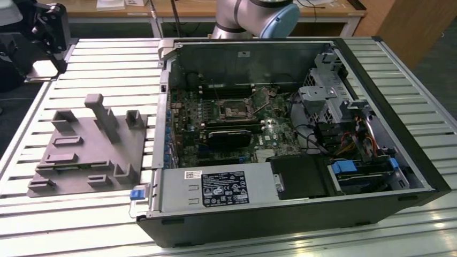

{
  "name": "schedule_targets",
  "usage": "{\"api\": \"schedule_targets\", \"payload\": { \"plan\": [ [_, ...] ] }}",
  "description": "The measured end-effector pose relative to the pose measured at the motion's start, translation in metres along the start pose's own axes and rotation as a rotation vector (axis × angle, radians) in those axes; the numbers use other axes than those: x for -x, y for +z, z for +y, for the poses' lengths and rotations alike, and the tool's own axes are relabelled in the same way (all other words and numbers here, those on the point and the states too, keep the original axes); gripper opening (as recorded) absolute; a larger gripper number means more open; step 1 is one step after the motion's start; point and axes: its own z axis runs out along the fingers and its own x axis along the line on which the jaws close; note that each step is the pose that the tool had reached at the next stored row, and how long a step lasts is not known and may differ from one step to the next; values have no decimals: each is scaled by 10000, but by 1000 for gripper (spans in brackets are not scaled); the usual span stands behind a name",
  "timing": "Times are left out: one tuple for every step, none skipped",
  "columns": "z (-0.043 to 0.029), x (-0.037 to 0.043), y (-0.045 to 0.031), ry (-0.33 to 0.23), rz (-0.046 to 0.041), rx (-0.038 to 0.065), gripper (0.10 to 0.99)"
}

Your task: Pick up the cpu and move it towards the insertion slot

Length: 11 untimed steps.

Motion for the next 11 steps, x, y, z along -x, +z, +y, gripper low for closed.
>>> {"api": "schedule_targets", "payload": {
  "plan": [
    [0, 6, 0, 0, 0, 0, 541],
    [0, 12, 0, 0, 0, 0, 541],
    [0, 16, 0, 1, 0, 0, 541],
    [0, 19, 1, 1, -1, 1, 541],
    [-1, 23, 0, 0, 0, 0, 541],
    [0, 27, 0, 0, 0, 0, 541],
    [-1, 33, 0, -1, 0, 0, 541],
    [-1, 40, 0, -1, 0, 0, 541],
    [-1, 48, 0, 0, 1, 0, 541],
    [-1, 56, 0, 0, 1, 0, 541],
    [-2, 66, 0, 0, -1, 0, 541]
  ]
}}
